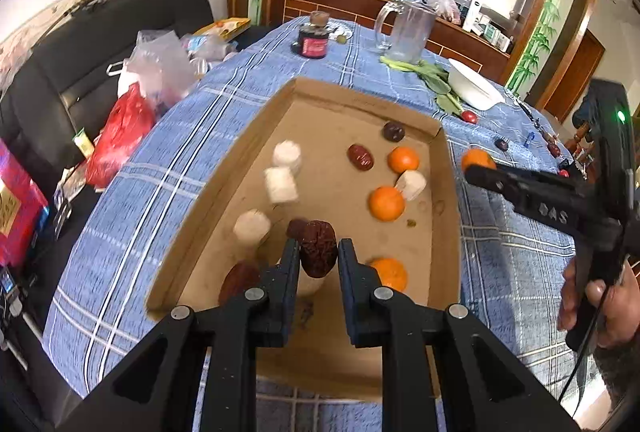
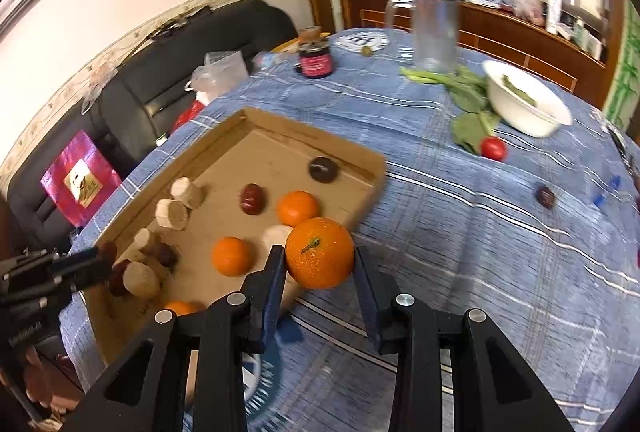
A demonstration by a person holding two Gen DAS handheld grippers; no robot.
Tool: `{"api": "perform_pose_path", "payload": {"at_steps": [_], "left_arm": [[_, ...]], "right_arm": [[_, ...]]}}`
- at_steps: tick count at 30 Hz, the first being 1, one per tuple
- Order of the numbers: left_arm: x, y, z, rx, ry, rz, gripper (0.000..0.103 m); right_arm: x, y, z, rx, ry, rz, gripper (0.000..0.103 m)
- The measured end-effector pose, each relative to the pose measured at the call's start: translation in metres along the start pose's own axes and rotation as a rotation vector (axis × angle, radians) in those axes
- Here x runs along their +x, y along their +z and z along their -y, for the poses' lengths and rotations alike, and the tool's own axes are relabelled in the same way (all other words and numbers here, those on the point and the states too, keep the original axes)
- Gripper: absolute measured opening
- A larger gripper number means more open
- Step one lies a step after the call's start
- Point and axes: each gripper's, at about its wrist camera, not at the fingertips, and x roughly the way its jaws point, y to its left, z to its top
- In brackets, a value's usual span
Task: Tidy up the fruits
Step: 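Carry the orange and red date into the tray, then open both tools to drop the orange and red date in the tray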
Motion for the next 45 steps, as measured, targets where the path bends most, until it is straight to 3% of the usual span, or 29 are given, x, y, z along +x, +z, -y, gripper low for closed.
{"api": "perform_pose_path", "payload": {"at_steps": [17,27,41,45], "left_arm": [[0.010,-0.033,-0.007,-0.059,-0.042,-0.074,0.019],[0.021,-0.040,-0.001,-0.051,-0.052,-0.112,0.019],[0.035,-0.039,0.016,0.031,0.012,-0.115,0.020],[0.037,-0.038,0.016,0.039,0.001,-0.116,0.027]], "right_arm": [[0.060,0.028,-0.068,-0.126,0.109,-0.072,0.038],[0.087,0.028,-0.071,-0.166,0.076,-0.119,0.038],[0.098,0.025,-0.074,-0.201,0.041,-0.140,0.039],[0.095,0.025,-0.073,-0.199,0.022,-0.136,0.047]]}}
